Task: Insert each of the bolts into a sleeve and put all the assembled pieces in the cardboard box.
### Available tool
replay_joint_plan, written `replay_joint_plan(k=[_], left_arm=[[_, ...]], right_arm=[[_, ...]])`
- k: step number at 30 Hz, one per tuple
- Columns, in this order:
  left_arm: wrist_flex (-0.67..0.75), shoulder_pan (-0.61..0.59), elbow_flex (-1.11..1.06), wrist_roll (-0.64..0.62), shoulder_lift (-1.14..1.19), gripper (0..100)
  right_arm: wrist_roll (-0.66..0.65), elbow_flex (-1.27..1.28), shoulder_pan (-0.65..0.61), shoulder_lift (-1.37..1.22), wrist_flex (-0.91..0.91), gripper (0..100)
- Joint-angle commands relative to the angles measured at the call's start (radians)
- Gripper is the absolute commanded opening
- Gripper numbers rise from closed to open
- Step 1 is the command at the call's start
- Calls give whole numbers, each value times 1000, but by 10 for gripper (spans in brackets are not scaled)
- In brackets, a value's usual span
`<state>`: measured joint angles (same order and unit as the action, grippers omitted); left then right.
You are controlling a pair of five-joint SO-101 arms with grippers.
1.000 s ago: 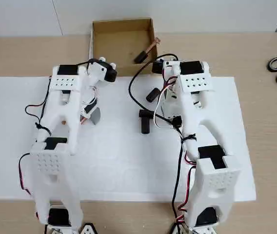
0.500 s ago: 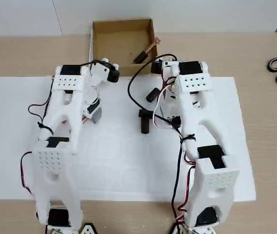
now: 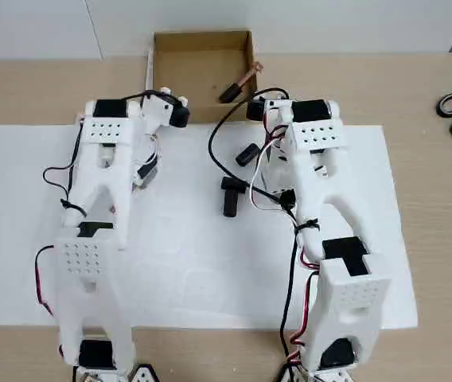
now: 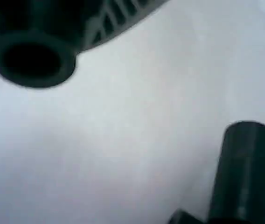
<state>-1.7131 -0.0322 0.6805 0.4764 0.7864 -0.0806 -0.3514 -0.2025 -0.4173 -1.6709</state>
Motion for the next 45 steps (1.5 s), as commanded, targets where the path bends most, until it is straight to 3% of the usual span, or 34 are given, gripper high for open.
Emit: replay_joint_plan(k=[1, 11, 15, 27, 33, 40, 45], left_arm=[[-40, 44, 97, -31, -17, 5], [-41, 68, 150, -181, -252, 5], [-41, 57, 64, -331, -477, 5], [-38, 78, -326, -354, -1100, 5], [9, 80, -453, -522, -1333, 5], [176, 186, -648, -698, -1494, 5], [361, 311, -816, -781, -1556, 5]], right_arm=[[-12, -5, -2, 76, -8, 4], [-9, -9, -5, 108, -10, 4], [-8, -5, -21, 285, -10, 4], [-6, 29, -84, 869, -5, 4], [2, 222, -85, 1078, 21, 5], [232, 591, -85, 1345, 271, 5], [146, 928, -176, 1537, 518, 4]])
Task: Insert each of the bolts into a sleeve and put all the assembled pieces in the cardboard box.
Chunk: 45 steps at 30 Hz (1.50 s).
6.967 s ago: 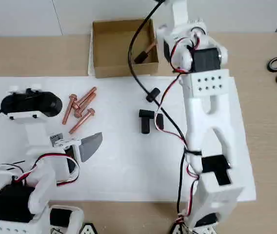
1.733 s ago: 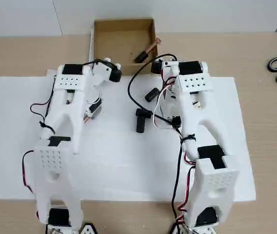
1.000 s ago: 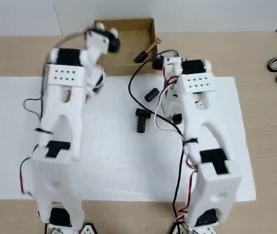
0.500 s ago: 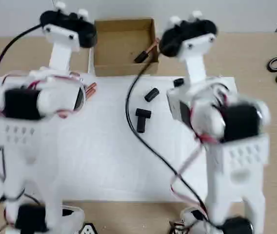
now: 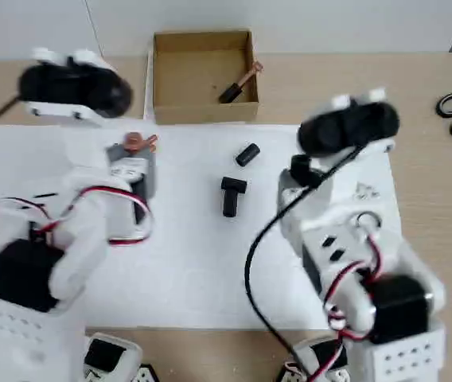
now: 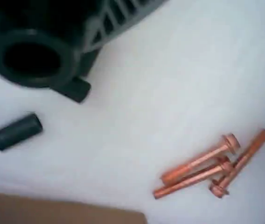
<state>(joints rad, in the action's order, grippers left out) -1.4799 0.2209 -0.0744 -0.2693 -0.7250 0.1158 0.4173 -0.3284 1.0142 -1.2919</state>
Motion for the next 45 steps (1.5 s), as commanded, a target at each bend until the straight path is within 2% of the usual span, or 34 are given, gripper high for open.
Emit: replay_joint_plan(k=[1, 5, 9, 13, 18, 29, 34, 39, 45], left_arm=[[180, 78, -91, -46, -52, 5], [361, 141, -173, -87, -69, 5], [451, 146, -217, -153, -66, 5], [525, 164, -240, -183, -64, 5], [535, 249, -266, -183, -44, 5], [537, 336, -272, -176, 41, 5], [608, 338, -312, -176, 61, 5], [657, 338, -407, -180, 58, 5], [664, 339, -409, -181, 58, 5]], right_arm=[[-83, 224, -77, 143, 182, 4], [-144, 463, -137, 292, 366, 4], [-146, 654, -142, 447, 495, 4], [-144, 804, -142, 590, 539, 4], [-144, 927, -174, 722, 535, 4], [-143, 956, -196, 757, 538, 4], [-55, 954, -196, 760, 536, 4], [-54, 957, -196, 760, 536, 4], [-52, 959, -196, 762, 535, 4]])
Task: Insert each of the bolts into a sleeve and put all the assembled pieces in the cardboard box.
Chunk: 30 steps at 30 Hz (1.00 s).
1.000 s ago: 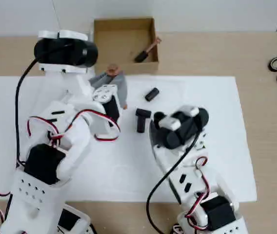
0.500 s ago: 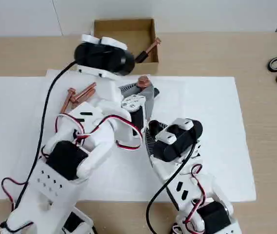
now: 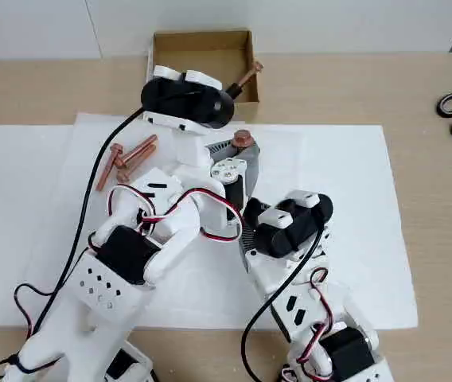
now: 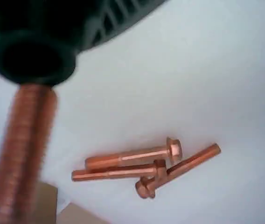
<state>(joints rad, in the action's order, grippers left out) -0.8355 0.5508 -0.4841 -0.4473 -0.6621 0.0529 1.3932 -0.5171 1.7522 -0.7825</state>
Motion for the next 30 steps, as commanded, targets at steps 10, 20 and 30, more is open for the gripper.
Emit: replay_joint_plan(k=[10, 20, 30], left_arm=[[14, 34, -5, 0, -94, 5], [48, 34, -76, 3, -95, 5], [40, 41, -122, 41, -95, 5]], right_arm=[[11, -17, -5, 19, 27, 4], [11, -17, -2, 19, 27, 4], [11, -17, -1, 21, 25, 4]])
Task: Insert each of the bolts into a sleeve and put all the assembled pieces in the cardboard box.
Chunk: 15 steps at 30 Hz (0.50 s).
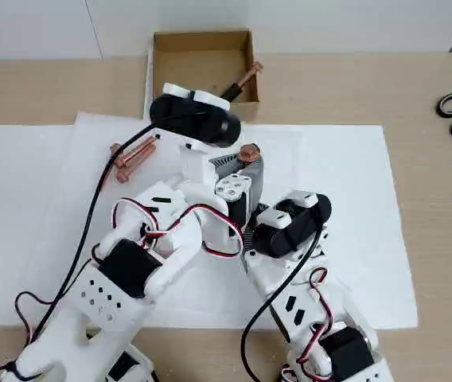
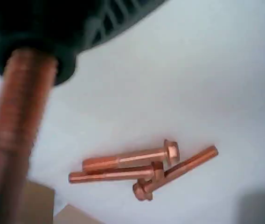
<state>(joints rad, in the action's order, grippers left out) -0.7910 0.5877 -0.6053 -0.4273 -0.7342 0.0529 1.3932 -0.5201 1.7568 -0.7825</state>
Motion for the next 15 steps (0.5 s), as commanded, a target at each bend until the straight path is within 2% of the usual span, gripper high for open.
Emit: replay_joint_plan(k=[1, 15], left_arm=[[-18, 6, 2, 35, -23, 5], [-190, 52, 5, 110, -23, 5]], right_arm=[[11, -17, 2, 16, 25, 4], [11, -17, 2, 19, 22, 4]])
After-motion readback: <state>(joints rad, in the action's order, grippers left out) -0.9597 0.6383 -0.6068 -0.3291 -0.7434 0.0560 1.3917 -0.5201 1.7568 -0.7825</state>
